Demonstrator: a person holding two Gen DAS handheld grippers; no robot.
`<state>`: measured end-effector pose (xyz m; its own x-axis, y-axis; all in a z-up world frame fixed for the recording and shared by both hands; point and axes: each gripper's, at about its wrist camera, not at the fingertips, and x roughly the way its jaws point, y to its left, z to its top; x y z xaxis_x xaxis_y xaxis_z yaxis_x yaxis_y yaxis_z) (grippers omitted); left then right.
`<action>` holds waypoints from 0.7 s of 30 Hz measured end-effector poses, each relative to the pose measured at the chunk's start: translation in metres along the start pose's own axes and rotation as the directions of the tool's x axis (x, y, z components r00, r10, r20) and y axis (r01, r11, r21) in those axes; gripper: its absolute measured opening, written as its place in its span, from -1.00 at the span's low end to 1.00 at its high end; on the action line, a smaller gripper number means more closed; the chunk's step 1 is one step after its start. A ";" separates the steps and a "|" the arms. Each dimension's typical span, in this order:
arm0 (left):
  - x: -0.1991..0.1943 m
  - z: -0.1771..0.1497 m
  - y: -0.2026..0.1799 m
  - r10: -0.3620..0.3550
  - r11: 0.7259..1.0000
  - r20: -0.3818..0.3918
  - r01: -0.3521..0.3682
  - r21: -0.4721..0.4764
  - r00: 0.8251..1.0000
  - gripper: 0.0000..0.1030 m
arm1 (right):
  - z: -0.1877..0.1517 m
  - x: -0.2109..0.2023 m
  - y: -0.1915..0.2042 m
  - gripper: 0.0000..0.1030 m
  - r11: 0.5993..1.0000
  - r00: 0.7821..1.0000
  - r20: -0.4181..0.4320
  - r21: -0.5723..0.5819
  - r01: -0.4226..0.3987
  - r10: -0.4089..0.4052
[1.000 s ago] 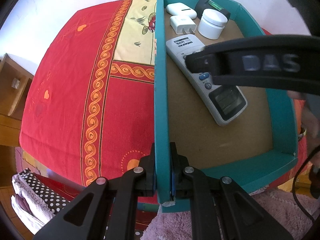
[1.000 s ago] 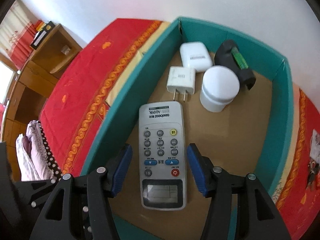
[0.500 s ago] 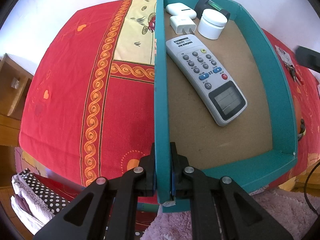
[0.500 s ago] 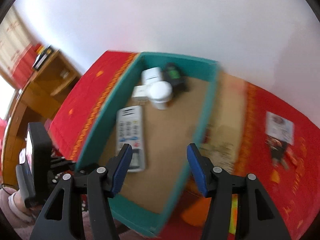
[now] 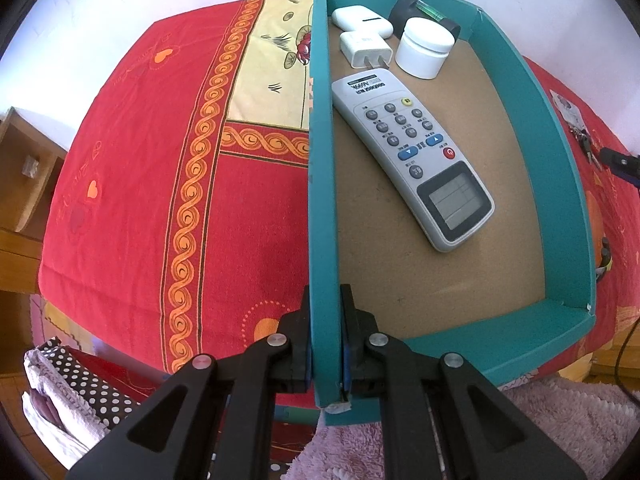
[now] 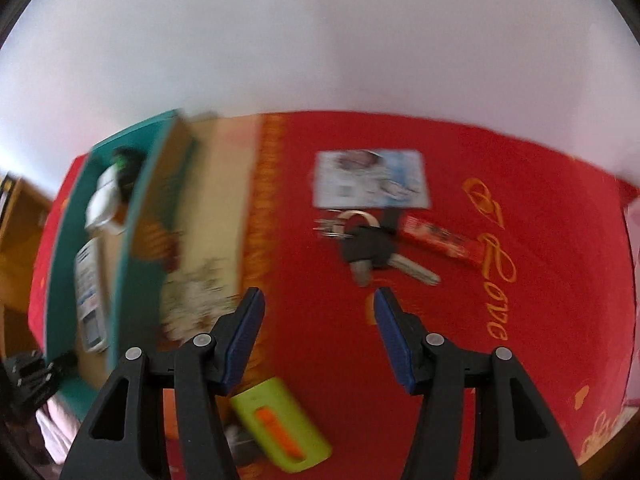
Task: Organize objects
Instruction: 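Reach the right tool to the key bunch and grasp the keys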
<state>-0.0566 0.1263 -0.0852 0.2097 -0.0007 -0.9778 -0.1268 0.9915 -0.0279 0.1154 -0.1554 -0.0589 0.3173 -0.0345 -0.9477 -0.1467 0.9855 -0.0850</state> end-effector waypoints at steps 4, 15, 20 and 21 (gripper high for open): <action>0.000 0.000 0.000 0.000 1.000 0.001 0.000 0.000 1.000 -0.84 | 0.005 0.016 -0.016 0.13 0.999 1.000 -0.009 0.033 0.018 -0.018; 0.000 0.000 0.000 0.000 1.000 0.002 0.000 -0.002 1.000 -0.84 | 0.015 0.028 -0.026 0.13 0.997 1.000 0.023 0.073 -0.010 0.009; 0.000 0.000 0.000 -0.001 1.000 0.003 0.001 -0.001 1.000 -0.84 | 0.018 0.031 -0.020 0.13 0.999 0.999 0.040 0.039 0.008 -0.010; 0.000 0.000 0.000 -0.001 1.000 0.002 0.001 -0.001 1.000 -0.84 | 0.022 0.036 -0.017 0.13 0.999 0.999 0.041 0.036 0.011 -0.012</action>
<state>-0.0571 0.1258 -0.0848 0.2122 -0.0010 -0.9772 -0.1279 0.9914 -0.0287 0.1500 -0.1695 -0.0850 0.3573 -0.0399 -0.9331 -0.1097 0.9904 -0.0844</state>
